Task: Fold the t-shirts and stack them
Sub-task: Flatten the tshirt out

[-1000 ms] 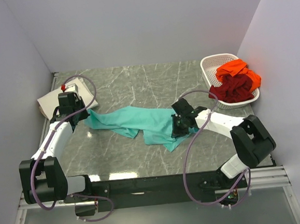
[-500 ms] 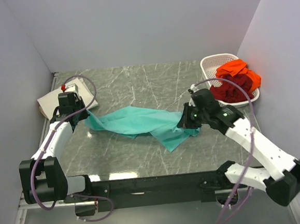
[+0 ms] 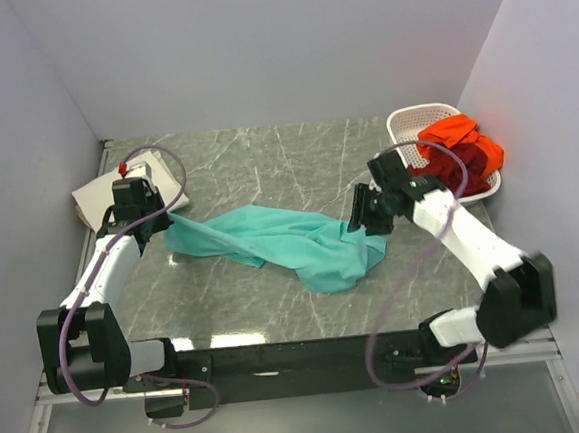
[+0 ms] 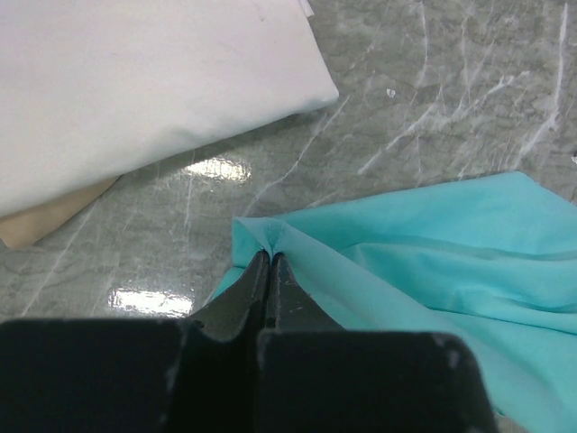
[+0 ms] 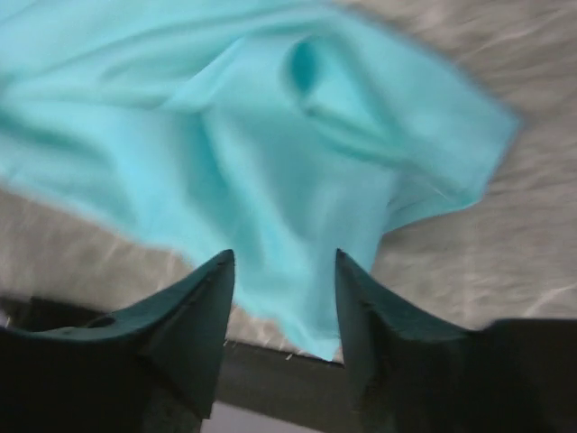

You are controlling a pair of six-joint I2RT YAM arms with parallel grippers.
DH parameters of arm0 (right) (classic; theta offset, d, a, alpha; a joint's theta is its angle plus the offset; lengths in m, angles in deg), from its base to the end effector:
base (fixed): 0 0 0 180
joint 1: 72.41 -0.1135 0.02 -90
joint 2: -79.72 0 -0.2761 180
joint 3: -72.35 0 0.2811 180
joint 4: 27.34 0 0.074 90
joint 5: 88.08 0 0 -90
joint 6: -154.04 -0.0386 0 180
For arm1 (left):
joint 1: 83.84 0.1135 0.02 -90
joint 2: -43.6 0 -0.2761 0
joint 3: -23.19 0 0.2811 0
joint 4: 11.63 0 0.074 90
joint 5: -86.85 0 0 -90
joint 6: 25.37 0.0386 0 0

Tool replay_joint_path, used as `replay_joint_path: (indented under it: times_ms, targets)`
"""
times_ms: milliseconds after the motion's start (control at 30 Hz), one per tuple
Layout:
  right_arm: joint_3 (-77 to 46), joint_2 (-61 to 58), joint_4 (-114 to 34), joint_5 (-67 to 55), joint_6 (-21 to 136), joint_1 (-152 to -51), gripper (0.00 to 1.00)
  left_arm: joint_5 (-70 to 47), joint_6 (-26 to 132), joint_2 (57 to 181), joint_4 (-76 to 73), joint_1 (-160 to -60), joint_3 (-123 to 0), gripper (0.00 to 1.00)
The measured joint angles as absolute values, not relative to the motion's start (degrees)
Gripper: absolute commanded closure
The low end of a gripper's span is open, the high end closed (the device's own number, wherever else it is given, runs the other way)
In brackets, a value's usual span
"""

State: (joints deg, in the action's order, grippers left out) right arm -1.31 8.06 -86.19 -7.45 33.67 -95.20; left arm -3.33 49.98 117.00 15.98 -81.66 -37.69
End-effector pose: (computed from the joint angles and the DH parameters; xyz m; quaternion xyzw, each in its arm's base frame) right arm 0.2514 0.1124 0.2915 0.0399 0.9547 0.1972 0.2192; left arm 0.3014 0.0114 0.2446 -0.1320 0.8971 -0.0472 0.4189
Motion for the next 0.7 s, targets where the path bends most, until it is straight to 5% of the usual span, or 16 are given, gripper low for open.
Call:
replay_joint_path:
  times_ms: [167, 433, 700]
  targets:
    - [-4.11, -0.90, -83.61, -3.93, 35.31, -92.29, 0.39, -4.89, 49.94, 117.88, 15.94, -81.66, -37.69, 0.99]
    - [11.78, 16.21, -77.88, -6.95, 34.79, -96.49, 0.49, -6.35, 49.96, 120.06, 16.03, -81.66, -37.69, 1.00]
    - [25.35, 22.53, -78.45, -10.29, 30.72, -99.96, 0.38, -6.59, 49.94, 121.77, 16.05, -81.66, -37.71, 1.00]
